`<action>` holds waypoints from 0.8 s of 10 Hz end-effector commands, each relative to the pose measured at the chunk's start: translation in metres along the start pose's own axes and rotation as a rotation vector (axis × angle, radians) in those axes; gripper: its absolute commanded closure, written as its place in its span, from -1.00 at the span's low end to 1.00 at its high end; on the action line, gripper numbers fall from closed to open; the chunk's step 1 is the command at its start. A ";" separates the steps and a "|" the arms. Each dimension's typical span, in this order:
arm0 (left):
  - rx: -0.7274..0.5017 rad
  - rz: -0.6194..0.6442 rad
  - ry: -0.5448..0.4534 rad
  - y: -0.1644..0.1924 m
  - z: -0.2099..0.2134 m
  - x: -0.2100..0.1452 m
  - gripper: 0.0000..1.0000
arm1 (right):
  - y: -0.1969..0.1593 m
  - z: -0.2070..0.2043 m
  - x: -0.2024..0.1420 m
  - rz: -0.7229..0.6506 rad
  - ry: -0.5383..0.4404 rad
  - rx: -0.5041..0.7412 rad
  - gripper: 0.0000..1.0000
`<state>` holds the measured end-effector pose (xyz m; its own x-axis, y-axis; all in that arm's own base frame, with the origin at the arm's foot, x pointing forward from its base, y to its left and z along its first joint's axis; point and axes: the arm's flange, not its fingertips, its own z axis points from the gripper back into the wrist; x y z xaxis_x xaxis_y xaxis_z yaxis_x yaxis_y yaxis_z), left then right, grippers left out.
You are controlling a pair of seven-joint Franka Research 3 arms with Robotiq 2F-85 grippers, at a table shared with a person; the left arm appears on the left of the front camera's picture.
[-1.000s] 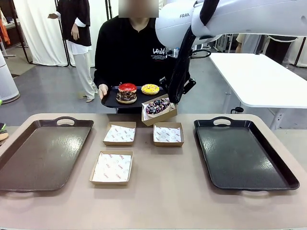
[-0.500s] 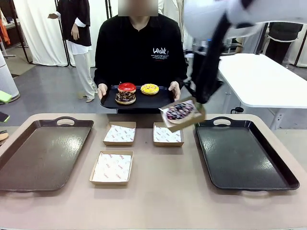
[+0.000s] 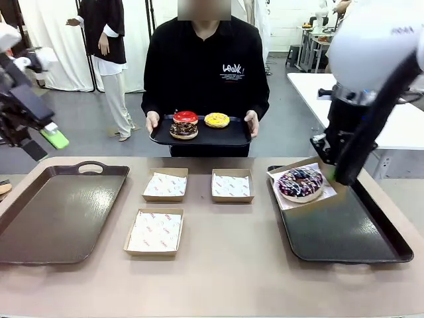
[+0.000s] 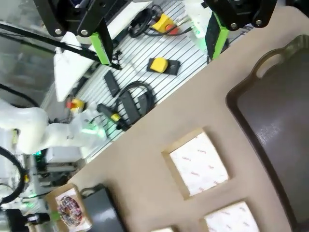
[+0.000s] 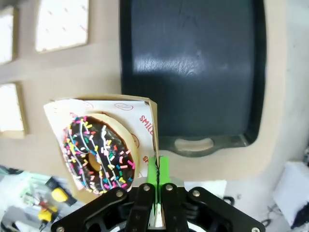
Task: Individually package the donuts and arrange them on the tray.
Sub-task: Place the picked Paper togo box on the Handle tray while simultaneously picking up another Paper togo box from the table with the other hand.
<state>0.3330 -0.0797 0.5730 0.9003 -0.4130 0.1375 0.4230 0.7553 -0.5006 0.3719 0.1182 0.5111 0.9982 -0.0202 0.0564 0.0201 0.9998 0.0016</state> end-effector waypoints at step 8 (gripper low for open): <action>0.425 -0.026 0.131 -0.033 -0.138 0.044 -1.00 | -0.075 -0.079 0.043 0.080 -0.003 0.045 0.97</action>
<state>0.3452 -0.1839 0.4882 0.8685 -0.4955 0.0135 0.4911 0.8563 -0.1600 0.4106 0.0494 0.4328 0.9969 0.0437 0.0651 -0.0460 0.9983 0.0349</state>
